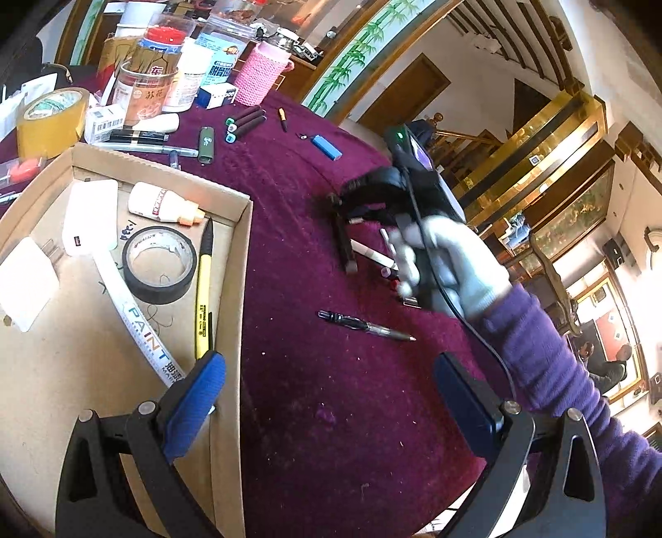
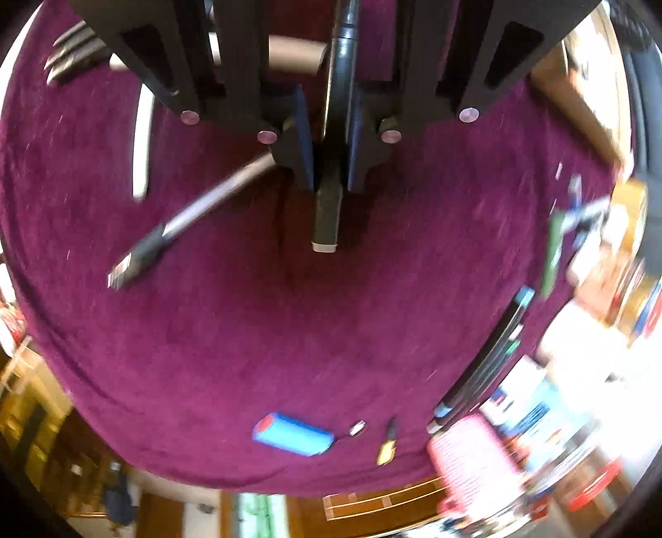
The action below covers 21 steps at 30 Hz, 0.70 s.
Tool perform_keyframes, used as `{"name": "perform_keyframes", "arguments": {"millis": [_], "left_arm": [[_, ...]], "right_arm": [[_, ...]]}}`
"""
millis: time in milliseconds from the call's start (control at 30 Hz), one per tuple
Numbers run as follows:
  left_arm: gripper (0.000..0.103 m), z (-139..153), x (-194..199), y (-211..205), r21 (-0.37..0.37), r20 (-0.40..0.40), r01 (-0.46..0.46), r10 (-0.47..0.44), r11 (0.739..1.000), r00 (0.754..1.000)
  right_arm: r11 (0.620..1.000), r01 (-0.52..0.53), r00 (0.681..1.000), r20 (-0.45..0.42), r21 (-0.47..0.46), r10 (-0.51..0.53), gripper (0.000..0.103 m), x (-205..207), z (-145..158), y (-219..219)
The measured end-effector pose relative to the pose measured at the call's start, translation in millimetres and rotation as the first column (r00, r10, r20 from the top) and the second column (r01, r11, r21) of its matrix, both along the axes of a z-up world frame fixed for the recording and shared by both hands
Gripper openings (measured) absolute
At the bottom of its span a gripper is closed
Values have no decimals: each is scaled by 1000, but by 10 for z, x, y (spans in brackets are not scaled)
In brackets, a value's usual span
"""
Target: Organize rigid objects
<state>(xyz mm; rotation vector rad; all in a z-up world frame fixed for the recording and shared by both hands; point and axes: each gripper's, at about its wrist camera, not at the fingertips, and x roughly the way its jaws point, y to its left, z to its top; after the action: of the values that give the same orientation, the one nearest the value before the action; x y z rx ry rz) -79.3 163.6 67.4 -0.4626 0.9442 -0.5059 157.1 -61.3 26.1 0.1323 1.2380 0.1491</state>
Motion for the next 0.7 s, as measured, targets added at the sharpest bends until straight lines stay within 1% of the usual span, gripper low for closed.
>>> {"name": "perform_keyframes", "arguments": {"millis": [67, 133, 167, 233, 267, 300, 333, 400, 433, 467, 533, 567, 633, 667, 700], "left_arm": [[100, 33, -52, -19, 7, 12, 2, -2, 1000, 1000], [100, 40, -86, -47, 9, 10, 5, -5, 1000, 1000], [100, 38, -106, -65, 11, 7, 4, -4, 1000, 1000], [100, 31, -137, -109, 22, 0, -2, 2, 1000, 1000], [100, 31, -157, -139, 30, -4, -5, 5, 1000, 1000], [100, 32, -179, -171, 38, -5, -6, 6, 999, 1000], [100, 36, -197, -198, 46, -5, -8, 8, 999, 1000], [100, 43, -239, -277, 72, -3, -10, 10, 997, 1000], [100, 39, -252, -327, 87, -6, -9, 10, 996, 1000], [100, 32, -260, -373, 100, -11, -8, 10, 995, 1000], [100, 23, -261, -509, 144, -17, -6, 9, 989, 1000], [100, 21, -247, -607, 177, -11, -2, 4, 984, 1000], [98, 7, -203, -749, 228, 2, -2, 1, 974, 1000], [94, -3, -148, -834, 258, 7, -6, 4, 966, 1000], [83, -15, -93, -894, 282, 9, -7, 5, 959, 1000]], "right_arm": [[997, -39, 998, -36, 61, 42, 16, -248, 5, 4], [992, -94, 994, -53, 87, 99, 16, -573, 22, 48], [986, -124, 988, -74, 115, 133, 16, -779, 8, 60], [975, -166, 979, -94, 148, 181, 16, -1010, 11, 69], [963, -170, 976, -100, 208, 194, 17, -1118, 25, 35], [947, -162, 979, -76, 278, 190, 17, -1222, 83, -46], [939, -163, 982, -42, 302, 185, 17, -1285, 154, -112], [947, -168, 984, 109, 274, 143, 18, -1404, 394, -320], [956, -156, 977, 182, 247, 112, 24, -1455, 487, -427], [970, -118, 959, 277, 212, 56, 37, -1535, 588, -600], [978, -47, 927, 375, 201, -32, 52, -1631, 648, -857], [975, -18, 906, 415, 221, -78, 52, -1685, 637, -1026], [967, 18, 894, 429, 252, -128, 52, -1687, 553, -1237], [964, 47, 888, 430, 263, -160, 52, -1714, 501, -1346], [959, 71, 879, 437, 274, -190, 52, -1741, 437, -1438]]}}
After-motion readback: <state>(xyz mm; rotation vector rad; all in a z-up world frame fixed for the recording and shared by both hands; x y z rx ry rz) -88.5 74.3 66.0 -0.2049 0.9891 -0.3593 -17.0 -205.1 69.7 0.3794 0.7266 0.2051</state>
